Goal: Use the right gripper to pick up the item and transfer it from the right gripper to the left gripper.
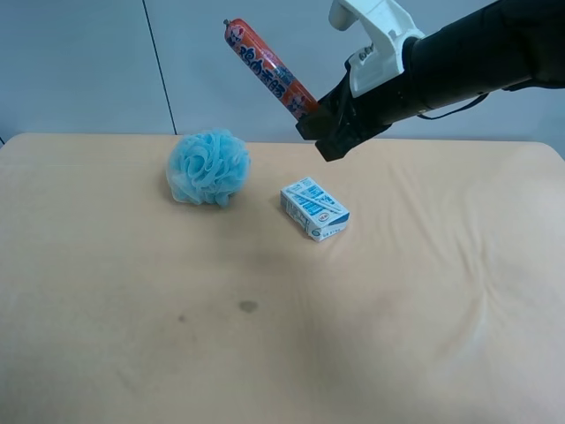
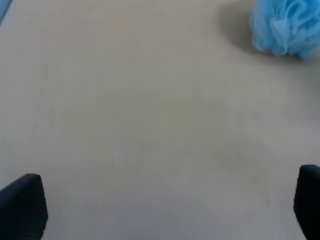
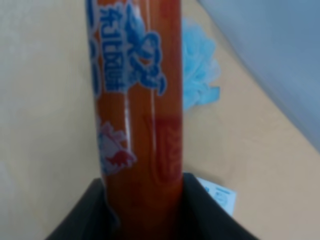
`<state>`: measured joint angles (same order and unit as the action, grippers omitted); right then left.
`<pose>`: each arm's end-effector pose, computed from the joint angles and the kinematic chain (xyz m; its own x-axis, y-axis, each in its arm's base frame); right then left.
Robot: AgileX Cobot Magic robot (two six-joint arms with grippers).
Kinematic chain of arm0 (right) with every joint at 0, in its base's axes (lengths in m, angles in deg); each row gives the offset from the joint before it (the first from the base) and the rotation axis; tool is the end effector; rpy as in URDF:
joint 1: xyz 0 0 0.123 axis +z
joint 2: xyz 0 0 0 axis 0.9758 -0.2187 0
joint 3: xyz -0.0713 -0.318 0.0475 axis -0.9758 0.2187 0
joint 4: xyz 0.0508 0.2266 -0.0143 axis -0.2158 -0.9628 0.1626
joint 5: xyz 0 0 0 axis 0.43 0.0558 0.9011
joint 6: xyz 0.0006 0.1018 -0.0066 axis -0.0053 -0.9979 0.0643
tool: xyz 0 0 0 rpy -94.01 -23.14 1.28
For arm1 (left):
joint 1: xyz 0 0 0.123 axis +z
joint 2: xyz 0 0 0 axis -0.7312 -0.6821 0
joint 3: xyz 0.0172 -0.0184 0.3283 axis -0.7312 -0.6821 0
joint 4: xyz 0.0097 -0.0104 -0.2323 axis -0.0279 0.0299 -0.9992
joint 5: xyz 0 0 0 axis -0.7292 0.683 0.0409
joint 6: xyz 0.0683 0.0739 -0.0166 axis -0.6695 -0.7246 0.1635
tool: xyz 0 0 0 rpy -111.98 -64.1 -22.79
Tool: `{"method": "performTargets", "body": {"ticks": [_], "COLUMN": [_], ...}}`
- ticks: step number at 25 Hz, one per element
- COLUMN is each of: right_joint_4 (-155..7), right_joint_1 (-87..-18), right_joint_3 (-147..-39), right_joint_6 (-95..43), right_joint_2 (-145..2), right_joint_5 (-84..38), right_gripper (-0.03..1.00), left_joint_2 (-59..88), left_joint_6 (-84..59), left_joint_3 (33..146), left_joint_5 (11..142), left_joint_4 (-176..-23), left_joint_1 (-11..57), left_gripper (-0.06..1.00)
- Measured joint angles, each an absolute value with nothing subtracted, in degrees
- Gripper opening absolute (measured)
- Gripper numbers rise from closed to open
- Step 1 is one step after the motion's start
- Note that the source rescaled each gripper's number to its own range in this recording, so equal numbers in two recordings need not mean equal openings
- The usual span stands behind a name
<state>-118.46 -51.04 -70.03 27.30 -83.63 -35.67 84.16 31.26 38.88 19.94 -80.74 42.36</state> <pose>0.2653 0.1655 0.3252 -0.2098 -0.5635 -0.7990 -0.8076 0.5606 -0.1832 -0.0479 0.0123 0.2696 -0.4913 -0.0773 -0.8675 -0.0484 0.9969 -0.0614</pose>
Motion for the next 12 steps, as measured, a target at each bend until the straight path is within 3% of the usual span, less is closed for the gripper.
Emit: {"method": "performTargets", "body": {"ticks": [12], "right_joint_4": [-122.28], "right_joint_1": [-51.04], "right_joint_3": [-70.03], "right_joint_6": [31.01], "right_joint_2": [-83.63], "right_joint_5": [-35.55], "right_gripper": [0.0], "left_joint_2": [73.68], "left_joint_6": [30.17], "left_joint_3": [39.53], "left_joint_5": [26.26], "left_joint_4": [-91.89], "left_joint_1": [42.36], "left_gripper": [1.0]}}
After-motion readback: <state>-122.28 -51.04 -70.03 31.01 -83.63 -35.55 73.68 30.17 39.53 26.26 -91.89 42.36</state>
